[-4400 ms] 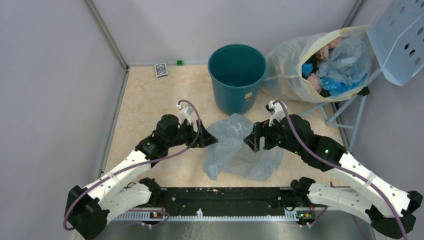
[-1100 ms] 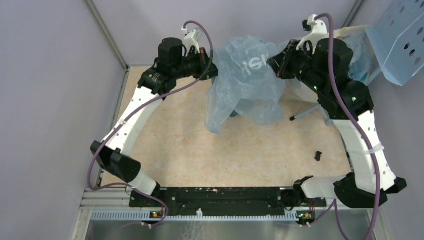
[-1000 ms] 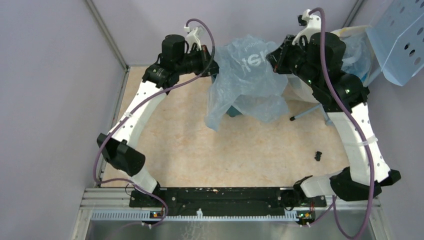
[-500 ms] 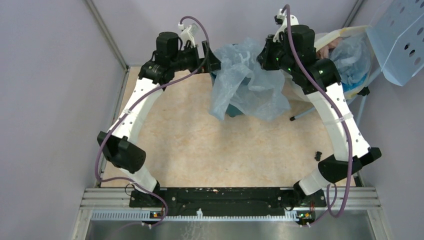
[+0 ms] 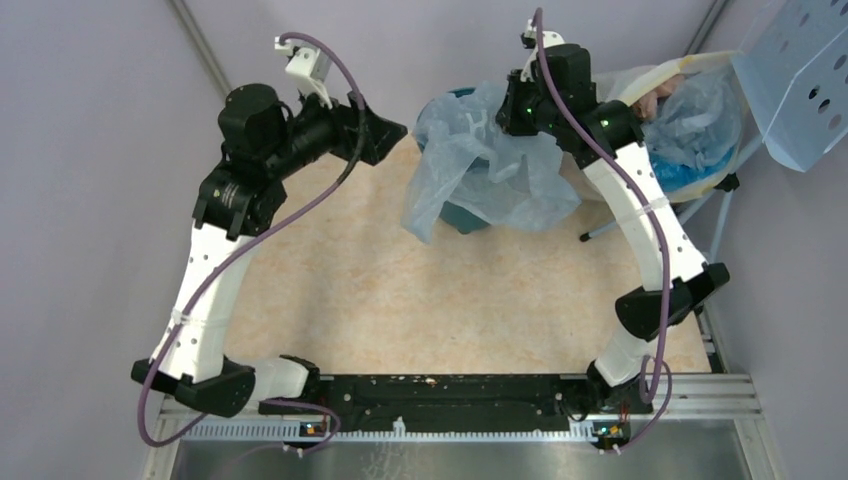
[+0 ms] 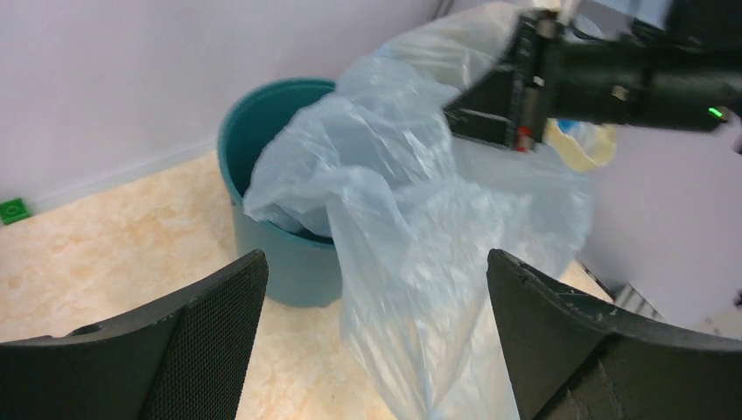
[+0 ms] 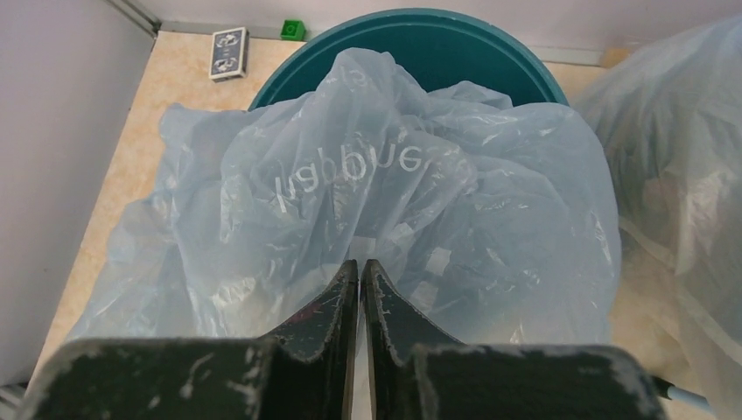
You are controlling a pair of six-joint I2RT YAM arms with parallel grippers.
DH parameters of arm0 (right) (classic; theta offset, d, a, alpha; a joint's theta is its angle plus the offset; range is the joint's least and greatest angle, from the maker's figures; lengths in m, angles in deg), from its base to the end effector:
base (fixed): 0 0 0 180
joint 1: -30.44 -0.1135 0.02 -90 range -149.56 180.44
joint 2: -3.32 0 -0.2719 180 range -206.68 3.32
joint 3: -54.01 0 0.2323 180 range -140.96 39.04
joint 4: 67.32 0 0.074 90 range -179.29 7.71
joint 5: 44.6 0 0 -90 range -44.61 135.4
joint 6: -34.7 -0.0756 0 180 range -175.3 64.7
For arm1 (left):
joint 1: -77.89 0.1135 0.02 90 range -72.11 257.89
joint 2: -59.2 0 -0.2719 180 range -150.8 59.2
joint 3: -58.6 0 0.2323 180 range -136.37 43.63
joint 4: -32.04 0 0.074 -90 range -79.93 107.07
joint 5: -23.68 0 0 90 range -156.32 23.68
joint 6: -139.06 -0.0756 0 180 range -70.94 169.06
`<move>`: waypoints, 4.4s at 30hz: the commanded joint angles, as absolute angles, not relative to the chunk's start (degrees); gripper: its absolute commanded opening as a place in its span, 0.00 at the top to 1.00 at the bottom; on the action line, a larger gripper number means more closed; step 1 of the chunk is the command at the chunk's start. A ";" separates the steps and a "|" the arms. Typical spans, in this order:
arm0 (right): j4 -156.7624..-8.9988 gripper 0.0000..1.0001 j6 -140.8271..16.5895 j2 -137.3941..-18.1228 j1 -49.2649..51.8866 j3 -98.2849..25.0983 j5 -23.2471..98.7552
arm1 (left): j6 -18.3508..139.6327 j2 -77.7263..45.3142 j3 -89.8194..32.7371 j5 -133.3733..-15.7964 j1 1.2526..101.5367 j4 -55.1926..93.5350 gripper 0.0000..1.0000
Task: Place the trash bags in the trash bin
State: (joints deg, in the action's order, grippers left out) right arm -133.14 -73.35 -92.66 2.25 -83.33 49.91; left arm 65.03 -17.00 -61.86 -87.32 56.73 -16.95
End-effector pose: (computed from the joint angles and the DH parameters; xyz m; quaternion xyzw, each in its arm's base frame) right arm 0.3189 0.1642 0.4756 -0.0530 0.8388 0.1819 0.5104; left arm 0.2379 -0.1211 0.5278 0.1561 0.7170 -0.3391 0.5886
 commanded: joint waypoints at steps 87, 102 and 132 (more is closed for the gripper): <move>-132.68 0.25 -64.01 -75.65 5.43 -72.49 48.90 | 66.63 -41.13 -80.66 -91.74 54.77 -23.60 1.00; -134.73 0.25 -64.24 -74.05 5.11 -69.07 52.59 | 67.47 -40.32 -79.95 -92.09 57.40 -23.93 1.00; -130.86 1.00 -66.69 -95.20 6.66 -81.54 66.34 | 68.14 -42.91 -75.50 -98.44 67.93 -20.89 0.99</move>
State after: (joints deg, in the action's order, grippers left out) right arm -132.11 -66.05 -93.73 5.49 -77.75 62.91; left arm 67.98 -42.60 -76.31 -96.56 65.69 -24.25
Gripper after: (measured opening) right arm 0.005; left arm 0.005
